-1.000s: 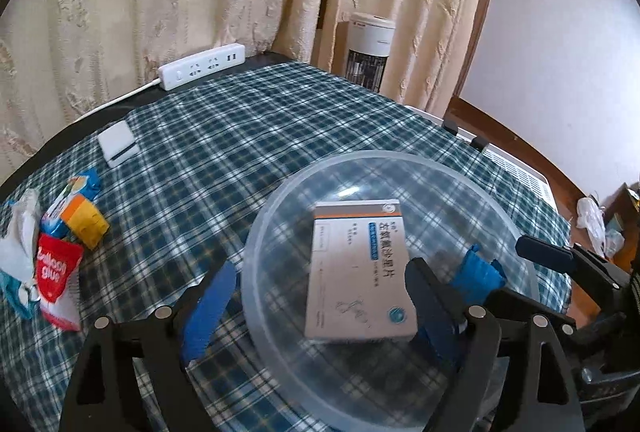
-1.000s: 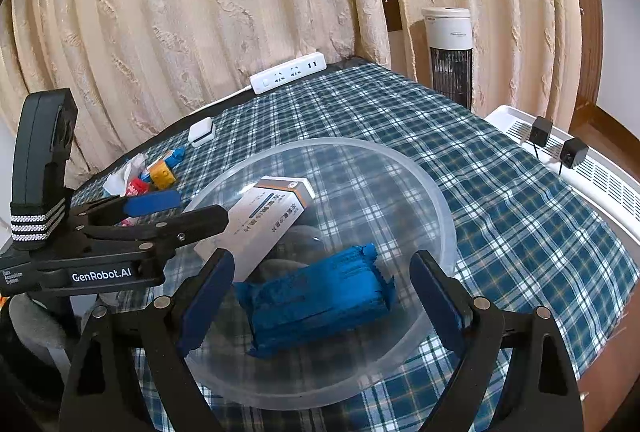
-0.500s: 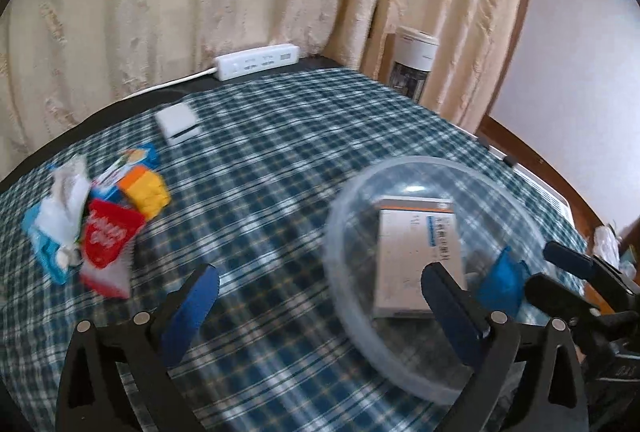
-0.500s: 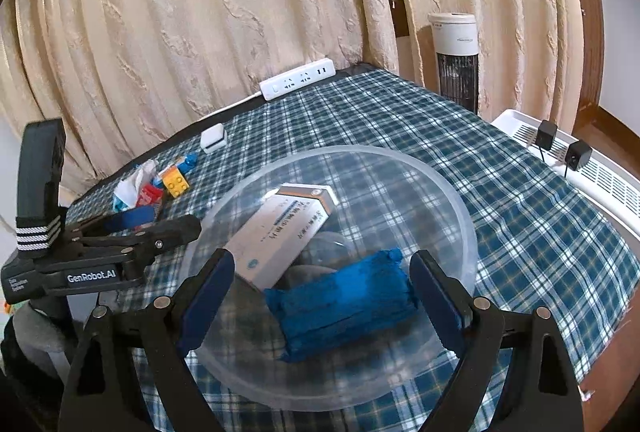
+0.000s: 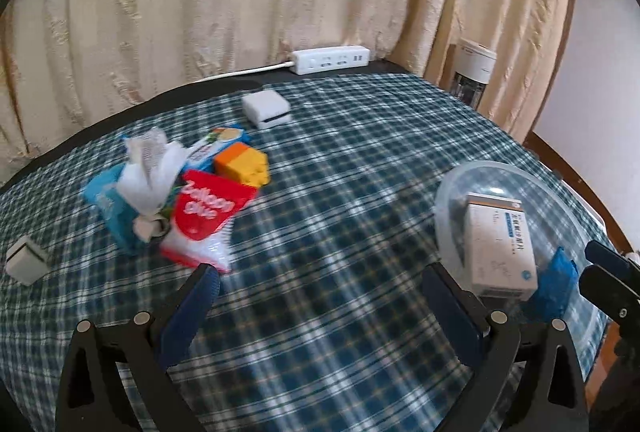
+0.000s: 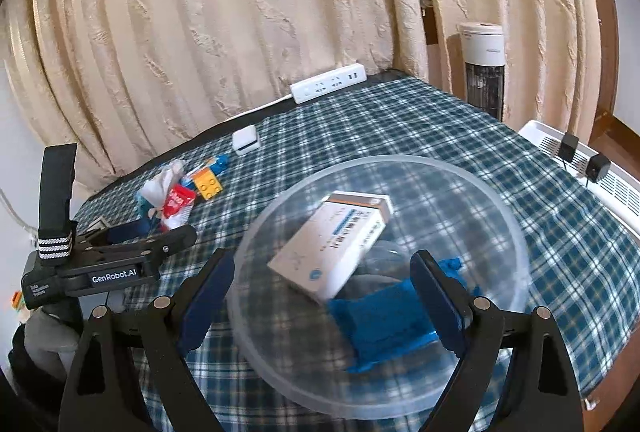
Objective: Organize objects
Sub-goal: 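Open the left tool to drop the white box into the bowl and withdraw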
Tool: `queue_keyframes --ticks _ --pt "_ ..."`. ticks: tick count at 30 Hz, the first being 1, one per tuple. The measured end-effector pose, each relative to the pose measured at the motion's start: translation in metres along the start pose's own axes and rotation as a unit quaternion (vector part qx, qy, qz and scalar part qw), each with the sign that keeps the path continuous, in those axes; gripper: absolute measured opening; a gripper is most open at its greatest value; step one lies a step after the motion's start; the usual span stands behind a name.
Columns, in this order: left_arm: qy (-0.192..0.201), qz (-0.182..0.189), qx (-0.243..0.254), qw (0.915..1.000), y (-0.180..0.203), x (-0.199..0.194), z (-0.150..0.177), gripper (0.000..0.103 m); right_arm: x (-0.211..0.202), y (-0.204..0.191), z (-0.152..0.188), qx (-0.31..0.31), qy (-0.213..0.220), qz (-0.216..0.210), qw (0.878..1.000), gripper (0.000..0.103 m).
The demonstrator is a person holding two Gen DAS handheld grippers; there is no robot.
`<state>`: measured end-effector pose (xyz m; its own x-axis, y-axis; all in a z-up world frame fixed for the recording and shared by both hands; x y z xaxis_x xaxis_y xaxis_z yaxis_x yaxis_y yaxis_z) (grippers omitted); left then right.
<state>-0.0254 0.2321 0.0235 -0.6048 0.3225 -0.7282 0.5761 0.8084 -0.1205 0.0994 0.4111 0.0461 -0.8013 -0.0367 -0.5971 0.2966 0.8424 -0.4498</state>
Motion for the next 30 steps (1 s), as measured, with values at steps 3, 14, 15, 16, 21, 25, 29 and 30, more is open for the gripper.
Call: queue_keyframes --ticks 3,14,15,16,21,25,29,30 --pt "0.003 -0.011 -0.005 0.9999 -0.010 -0.006 0.005 0.103 0.002 -0.010 0.001 -0.005 -0.002 -0.007 1.000 0.091" --pt "0.002 -0.061 -0.016 0.9980 -0.044 -0.018 0.018 0.103 0.010 -0.054 0.014 -0.034 -0.013 -0.032 0.999 0.091" --pt "0.002 -0.062 -0.017 0.9979 -0.047 -0.018 0.019 0.103 0.011 -0.057 0.014 -0.036 -0.014 -0.034 0.999 0.090" --pt "0.003 -0.063 -0.020 0.9978 -0.051 -0.019 0.020 0.103 0.012 -0.061 0.016 -0.039 -0.015 -0.036 0.998 0.091" --pt "0.003 -0.068 -0.029 0.9972 -0.065 -0.022 0.025 0.103 0.016 -0.078 0.020 -0.051 -0.020 -0.044 0.998 0.091" --pt "-0.001 -0.073 -0.035 0.9967 -0.074 -0.023 0.030 0.103 0.023 -0.091 0.024 -0.059 -0.027 -0.049 0.997 0.091" --pt "-0.004 -0.078 -0.043 0.9960 -0.087 -0.023 0.035 0.103 0.032 -0.102 0.031 -0.064 -0.037 -0.055 0.996 0.091" --pt "-0.005 -0.081 -0.046 0.9957 -0.092 -0.024 0.037 0.103 0.034 -0.105 0.033 -0.066 -0.041 -0.056 0.995 0.091"
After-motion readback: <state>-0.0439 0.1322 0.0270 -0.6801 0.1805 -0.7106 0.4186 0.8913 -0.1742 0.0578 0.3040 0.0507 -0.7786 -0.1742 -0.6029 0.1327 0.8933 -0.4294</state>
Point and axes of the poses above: each gripper's, at about its wrist camera, not at the fingertips, and x roughly the way its jaws point, y to its right, z to its underside, the point moved 3 cm from there along x, roughly the way its jaws point, and after that the axes turned 15 degrees about x, right-handed, at the moved point
